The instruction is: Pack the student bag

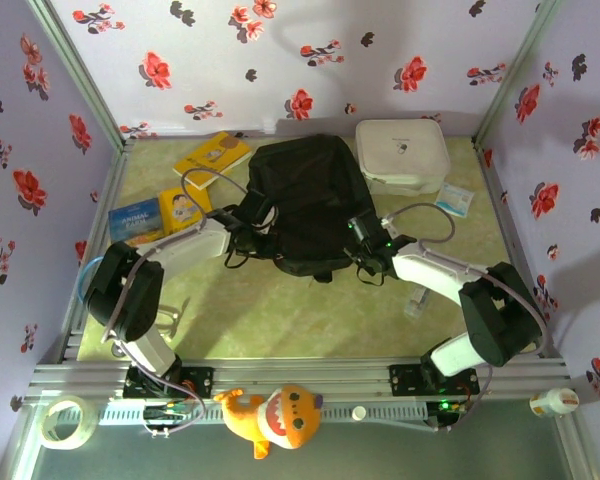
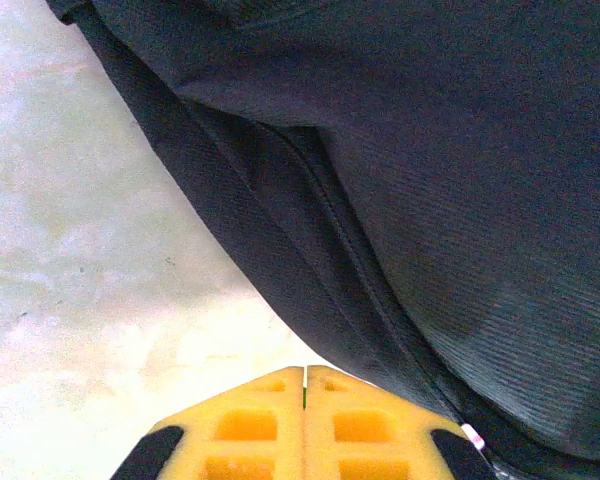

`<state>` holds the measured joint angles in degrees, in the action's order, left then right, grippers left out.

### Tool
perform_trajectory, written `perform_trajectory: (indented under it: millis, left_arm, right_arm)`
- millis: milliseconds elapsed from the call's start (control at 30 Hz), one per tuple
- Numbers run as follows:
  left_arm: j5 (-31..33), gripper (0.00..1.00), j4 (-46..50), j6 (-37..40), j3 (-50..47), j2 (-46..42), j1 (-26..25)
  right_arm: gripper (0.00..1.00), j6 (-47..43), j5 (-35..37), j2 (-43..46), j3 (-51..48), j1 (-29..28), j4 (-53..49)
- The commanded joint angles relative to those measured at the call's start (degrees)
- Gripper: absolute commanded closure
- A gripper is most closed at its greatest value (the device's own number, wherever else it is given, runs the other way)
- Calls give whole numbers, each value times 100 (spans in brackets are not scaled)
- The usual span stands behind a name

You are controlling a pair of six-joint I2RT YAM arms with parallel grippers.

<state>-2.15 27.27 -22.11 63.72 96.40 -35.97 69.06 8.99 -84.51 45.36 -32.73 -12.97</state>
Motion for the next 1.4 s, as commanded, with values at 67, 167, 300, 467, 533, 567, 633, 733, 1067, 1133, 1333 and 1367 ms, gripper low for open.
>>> perform_trajectory:
  millis: [67,167,300,467,533,567,633,733,1067,1133,1333,1367]
  left_arm:
    - [56,100,131,143,214,93,202]
    - [-512,100,-85,121,271,-60,115]
    - [-910,100,-246,111,406,-145,-156]
    - [-932,100,-237,126,539,-149,-379]
    - [-945,100,-239,135,553,-163,-433]
    - [-945,100,-236,128,553,-171,-438]
    - [-945,100,-231,111,547,-195,-446]
    - [-932,100,-227,93,519,-227,-446]
    - [-486,100,-43,116,348,-360,-384]
    - [-337,100,85,202,289,-421,-305]
    - [95,100,353,500,115,-389,210]
    - [171,100,362,530,123,-329,288]
  right_arm:
    - [84,-340,399,58,-83,276,-179]
    - [55,-292,-38,301,-94,285,-184]
    - [33,198,-477,766,-298,247,-348]
    - [24,924,-538,1341,-565,-40,-574]
    - [23,1262,-602,1476,-715,-185,-370]
    - [23,1394,-632,1489,-756,-242,-256]
    - [23,1605,-714,1407,-801,-366,47]
    - [23,1688,-915,1070,-703,-468,469]
    - [47,1416,-871,199,-316,-535,708]
    - [57,1359,-644,231,-288,-516,415]
    - [82,1076,-200,335,-295,-409,-32]
    - [84,993,-146,331,-245,-399,-74]
